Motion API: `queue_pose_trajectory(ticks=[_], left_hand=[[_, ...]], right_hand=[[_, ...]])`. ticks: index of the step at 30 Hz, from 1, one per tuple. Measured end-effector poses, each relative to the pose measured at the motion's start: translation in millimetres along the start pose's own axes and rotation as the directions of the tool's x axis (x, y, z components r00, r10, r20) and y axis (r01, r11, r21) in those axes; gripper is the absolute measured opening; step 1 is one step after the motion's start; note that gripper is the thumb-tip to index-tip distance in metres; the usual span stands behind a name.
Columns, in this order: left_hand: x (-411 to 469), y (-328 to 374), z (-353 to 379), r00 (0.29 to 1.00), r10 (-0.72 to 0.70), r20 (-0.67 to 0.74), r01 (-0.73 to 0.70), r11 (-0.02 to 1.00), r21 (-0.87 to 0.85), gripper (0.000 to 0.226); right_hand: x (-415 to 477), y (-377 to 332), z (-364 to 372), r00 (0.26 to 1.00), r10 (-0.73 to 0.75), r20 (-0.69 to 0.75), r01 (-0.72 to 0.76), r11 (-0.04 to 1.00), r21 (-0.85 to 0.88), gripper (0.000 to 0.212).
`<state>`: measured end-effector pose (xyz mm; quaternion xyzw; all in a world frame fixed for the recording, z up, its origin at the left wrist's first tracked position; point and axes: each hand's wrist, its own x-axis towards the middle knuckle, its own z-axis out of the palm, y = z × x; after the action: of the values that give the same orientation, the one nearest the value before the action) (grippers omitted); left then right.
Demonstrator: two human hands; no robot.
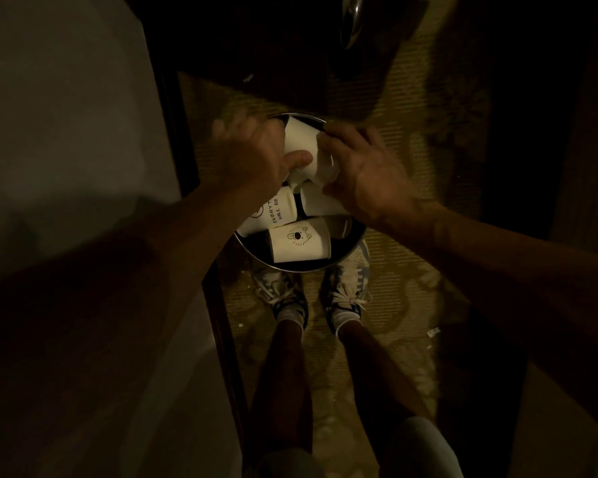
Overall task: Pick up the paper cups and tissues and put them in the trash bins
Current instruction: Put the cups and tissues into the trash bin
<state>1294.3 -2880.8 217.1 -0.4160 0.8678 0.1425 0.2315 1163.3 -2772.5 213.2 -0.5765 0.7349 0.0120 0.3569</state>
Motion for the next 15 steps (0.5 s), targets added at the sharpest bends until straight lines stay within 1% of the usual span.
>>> queue_pose_trajectory(ticks=[2,4,6,7,8,10,11,13,15], left_hand=[[-4.9,3.4,-6.6,0.999,-0.032,-0.007,0.032,0.999,-0.009,0.067],[-9.6,6.9,-20.1,0.997,-0.079,-0.016,0.077,0.991,-0.111,0.073],[-16.2,10.9,-40.5,0.997,-0.064,-0.042,0.054,0.978,-0.202,0.076],[-20.2,13.1,-53.8,0.998,-0.040,-0.048,0.028,0.973,-0.228,0.071],[-24.6,14.6,-68.2,0.998,-0.010,-0.055,-0.005,0.965,-0.262,0.059],[-37.7,22.0,-103.4,0.995,0.074,-0.064,-0.092,0.927,-0.364,0.027],[-47.1,27.2,-125.4,0.991,0.128,-0.041,-0.134,0.908,-0.398,0.017],[-67.9,45.6,-183.9,0.961,0.275,0.027,-0.242,0.886,-0.396,0.016],[-99.1,67.4,-249.6,0.909,0.412,0.061,-0.368,0.864,-0.343,0.015]], right_hand=[[-5.3,-0.7,-4.6,1.000,0.001,0.006,-0.001,0.998,0.057,0.074],[-17.3,-2.5,-15.3,0.998,0.033,-0.049,-0.025,0.987,0.161,0.067],[-34.9,-4.5,-32.1,0.990,0.075,-0.119,-0.047,0.974,0.221,0.058],[-45.1,-6.2,-43.2,0.985,0.097,-0.139,-0.061,0.968,0.244,0.053],[-56.2,-8.6,-55.5,0.981,0.124,-0.150,-0.078,0.957,0.278,0.047],[-84.1,-15.6,-83.5,0.967,0.185,-0.174,-0.110,0.922,0.372,0.034],[-102.0,-20.7,-99.3,0.956,0.215,-0.201,-0.115,0.900,0.420,0.029],[-145.6,-31.9,-137.3,0.923,0.280,-0.263,-0.119,0.859,0.498,0.026],[-197.9,-48.5,-176.1,0.892,0.333,-0.305,-0.106,0.810,0.576,0.028]])
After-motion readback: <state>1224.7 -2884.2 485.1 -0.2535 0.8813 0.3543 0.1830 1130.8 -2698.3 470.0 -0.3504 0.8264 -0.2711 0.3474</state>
